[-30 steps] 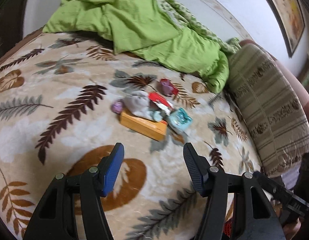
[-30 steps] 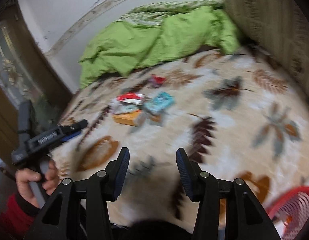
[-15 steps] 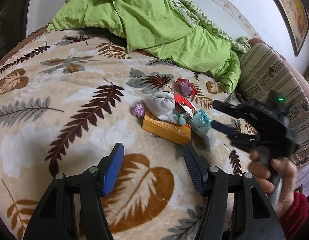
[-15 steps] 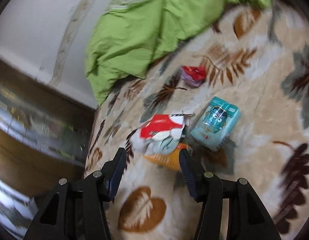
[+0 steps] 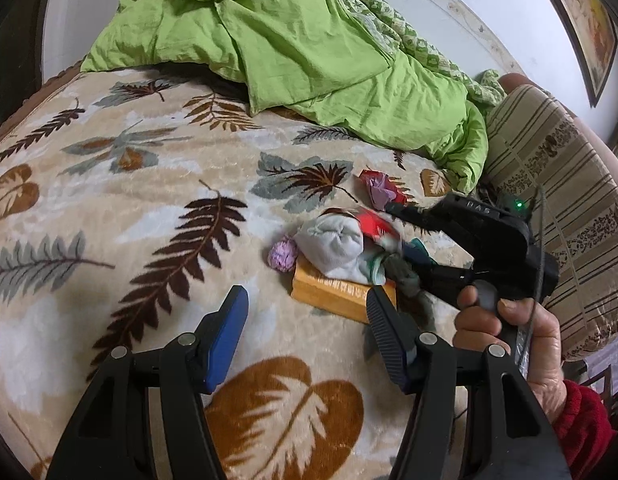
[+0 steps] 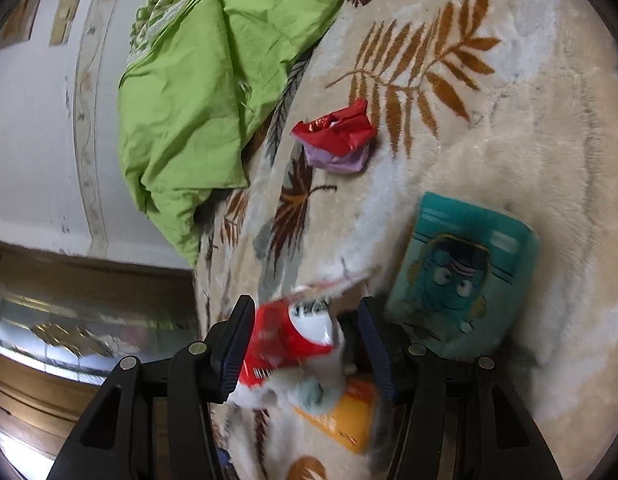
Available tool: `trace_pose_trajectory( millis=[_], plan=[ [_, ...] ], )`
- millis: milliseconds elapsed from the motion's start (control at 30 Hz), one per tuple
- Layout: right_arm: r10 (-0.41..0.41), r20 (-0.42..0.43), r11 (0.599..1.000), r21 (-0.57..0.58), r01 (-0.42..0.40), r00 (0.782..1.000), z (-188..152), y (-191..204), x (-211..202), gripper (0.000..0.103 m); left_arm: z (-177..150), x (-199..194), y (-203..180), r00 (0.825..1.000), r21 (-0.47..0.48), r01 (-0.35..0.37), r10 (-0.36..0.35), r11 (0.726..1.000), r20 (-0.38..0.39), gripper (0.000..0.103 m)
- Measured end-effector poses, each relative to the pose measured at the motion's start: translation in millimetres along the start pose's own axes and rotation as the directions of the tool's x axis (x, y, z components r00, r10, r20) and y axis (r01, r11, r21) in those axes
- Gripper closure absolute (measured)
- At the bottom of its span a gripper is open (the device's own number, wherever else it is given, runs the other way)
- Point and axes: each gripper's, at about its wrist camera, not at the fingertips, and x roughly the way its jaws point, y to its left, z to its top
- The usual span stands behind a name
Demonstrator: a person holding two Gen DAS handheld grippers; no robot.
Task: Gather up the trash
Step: 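Grasp the torn red-and-white carton with the right tool, then grasp the white sock with the left tool while the right tool holds the carton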
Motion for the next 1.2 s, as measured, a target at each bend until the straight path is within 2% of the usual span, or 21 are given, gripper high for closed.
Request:
trace_pose_trajectory(
  millis=[33, 67, 167, 367, 533, 567, 600, 633, 667, 767, 967, 1100, 1200],
  plan=[
    [0.004, 0.003, 1.000, -0.018, -0.004, 1.000, -0.1, 3.3, -1.7, 0.073, 2.4, 2.2, -1.0, 1.000, 0.007, -0.002, 0.002, 1.000, 0.000, 0.043],
    [0.011, 0.007, 0.999, -0.036, -0.011, 1.000, -0.2, 6.6, -3.6, 0.085, 5.6, 5.5, -2.7, 1.000, 0.016, -0.004, 0.004, 1.000, -0.002, 0.043],
    [0.051, 0.037, 0.995, -0.093, -0.047, 0.998, -1.4, 16.4, -18.5, 0.094, 12.9, 17.0, -6.5, 1.000, 0.030, -0.006, 0.006, 1.000, -0.011, 0.042],
    [0.089, 0.100, 0.986, -0.147, -0.073, 0.991, -3.2, 18.3, -66.3, 0.098, 26.6, 50.7, -15.5, 0.999, 0.065, 0.002, 0.001, 0.998, -0.052, 0.037],
    [0.074, 0.145, 0.973, -0.229, -0.039, 0.987, -13.6, 18.1, -114.7, 0.098, 38.6, 88.6, -28.2, 0.995, 0.107, -0.007, 0.017, 0.994, -0.095, 0.037],
    [0.066, 0.145, 0.969, -0.244, -0.029, 0.987, -18.4, 16.9, -123.3, 0.098, 39.3, 98.4, -31.3, 0.993, 0.112, -0.011, 0.024, 0.994, -0.113, 0.042],
    [0.059, 0.143, 0.966, -0.257, -0.021, 0.988, -22.6, 15.5, -128.2, 0.098, 39.5, 104.4, -33.6, 0.992, 0.116, -0.016, 0.031, 0.993, -0.123, 0.057],
    [0.050, 0.139, 0.962, -0.273, -0.010, 0.989, -27.7, 14.3, -133.2, 0.098, 39.4, 109.3, -36.4, 0.991, 0.124, -0.024, 0.040, 0.992, -0.131, 0.063],
    [0.039, 0.135, 0.957, -0.289, 0.002, 0.990, -32.5, 13.7, -136.2, 0.098, 38.4, 112.0, -39.7, 0.990, 0.131, -0.030, 0.048, 0.991, -0.131, 0.065],
    [0.012, 0.119, 0.938, -0.344, 0.030, 0.993, -49.2, 14.5, -143.0, 0.098, 33.3, 103.4, -45.9, 0.993, 0.148, -0.046, 0.061, 0.988, -0.097, 0.073],
    [-0.023, 0.063, 0.883, -0.466, 0.050, 0.998, -88.1, 24.8, -144.8, 0.098, 11.8, 33.0, -46.6, 1.000, 0.150, -0.019, 0.018, 0.988, 0.005, 0.074],
    [-0.086, 0.013, 0.825, -0.560, 0.079, 0.996, -114.2, 30.8, -137.1, 0.098, -18.8, -9.4, -34.5, 0.996, 0.155, -0.077, 0.070, 0.985, 0.046, 0.074],
    [-0.159, -0.013, 0.787, -0.605, 0.118, 0.987, -130.0, 28.7, -129.6, 0.098, -49.2, -25.7, -23.6, 0.991, 0.138, -0.132, 0.127, 0.982, 0.045, 0.074]
  ],
)
